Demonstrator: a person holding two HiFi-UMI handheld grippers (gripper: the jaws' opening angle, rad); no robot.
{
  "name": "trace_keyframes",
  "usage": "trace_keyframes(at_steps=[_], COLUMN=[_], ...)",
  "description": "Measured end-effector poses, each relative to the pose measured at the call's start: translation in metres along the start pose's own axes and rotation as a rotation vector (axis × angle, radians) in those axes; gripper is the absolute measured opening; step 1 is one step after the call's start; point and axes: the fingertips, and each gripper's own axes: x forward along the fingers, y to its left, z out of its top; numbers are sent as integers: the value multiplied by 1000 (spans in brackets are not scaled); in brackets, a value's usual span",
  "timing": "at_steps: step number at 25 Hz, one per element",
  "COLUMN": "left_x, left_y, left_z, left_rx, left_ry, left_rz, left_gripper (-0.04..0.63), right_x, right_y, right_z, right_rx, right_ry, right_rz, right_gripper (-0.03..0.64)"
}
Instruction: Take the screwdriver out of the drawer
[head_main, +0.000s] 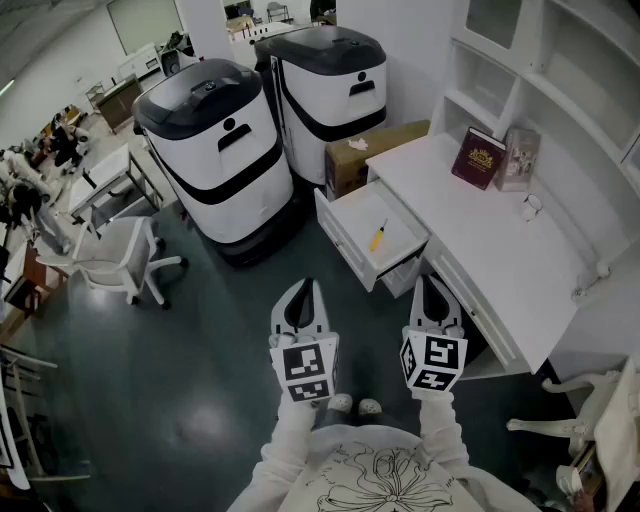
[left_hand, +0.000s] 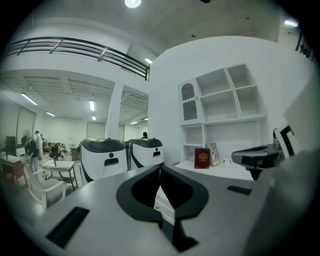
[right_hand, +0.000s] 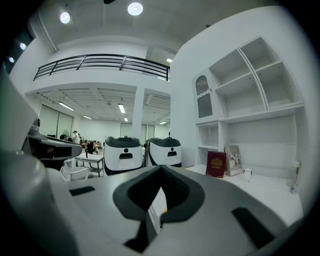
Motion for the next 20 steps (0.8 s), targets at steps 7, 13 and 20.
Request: trace_keyframes(at_steps=[7,13,20], left_x=[5,14,22], left_y=[6,14,28], left_z=[1,-4,-15], left_rx=[0,-4,-5], left_ry=[1,4,25], left_rz=[-9,-25,-39], left_gripper=[8,8,8], right_x=[6,15,21], right_y=[3,6,16], right_z=[1,-3,-18], right_rx=[5,19,42], right_ry=[4,9,34], right_rz=[-11,-22,-42], right_gripper=[3,3,3])
